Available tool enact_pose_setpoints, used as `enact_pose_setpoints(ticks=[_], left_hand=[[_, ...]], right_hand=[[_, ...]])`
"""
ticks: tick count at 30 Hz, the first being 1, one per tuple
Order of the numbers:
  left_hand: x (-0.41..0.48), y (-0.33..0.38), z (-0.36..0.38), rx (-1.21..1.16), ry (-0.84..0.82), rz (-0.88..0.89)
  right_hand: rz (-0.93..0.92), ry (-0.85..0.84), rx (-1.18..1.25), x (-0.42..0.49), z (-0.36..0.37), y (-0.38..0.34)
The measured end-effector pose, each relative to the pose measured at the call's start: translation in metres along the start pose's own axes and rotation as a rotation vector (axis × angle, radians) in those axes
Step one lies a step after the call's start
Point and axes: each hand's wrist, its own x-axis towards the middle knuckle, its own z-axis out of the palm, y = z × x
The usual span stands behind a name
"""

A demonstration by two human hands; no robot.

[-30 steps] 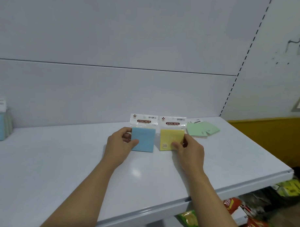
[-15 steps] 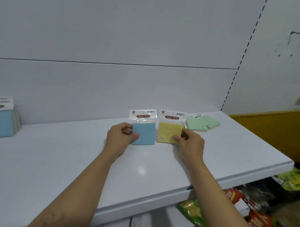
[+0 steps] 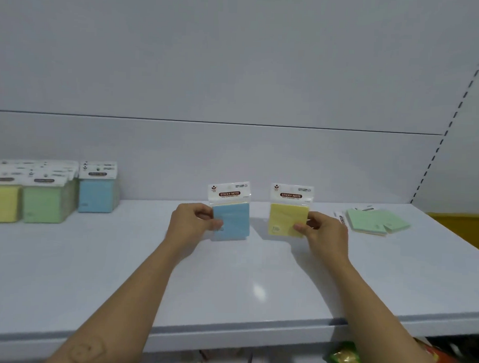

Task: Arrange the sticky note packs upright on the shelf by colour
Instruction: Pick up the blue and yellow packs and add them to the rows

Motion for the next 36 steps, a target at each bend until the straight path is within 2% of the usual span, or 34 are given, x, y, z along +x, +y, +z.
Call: enact_pose_setpoints(ticks=[12, 21, 32, 36], left_hand=[[-0.006, -0.005, -0.131, 0.192, 0.238, 0.016], [0.021, -0.021, -0.221, 0.36, 0.432, -0.044], [0.092, -0.036, -0.255, 0.607, 0.325, 0.06], [0.106, -0.043, -0.256, 0.797, 0.329, 0.11]], right_hand=[[-0.165, -0.208, 0.118, -0.009, 0.091, -0.099], [-0.173, -0.323, 0.149, -0.023, 0.174, -0.152], [-0.093, -0.288, 0.254, -0.017, 0.255, -0.197], [-0.105, -0.255, 0.213, -0.025, 0.264, -0.19]])
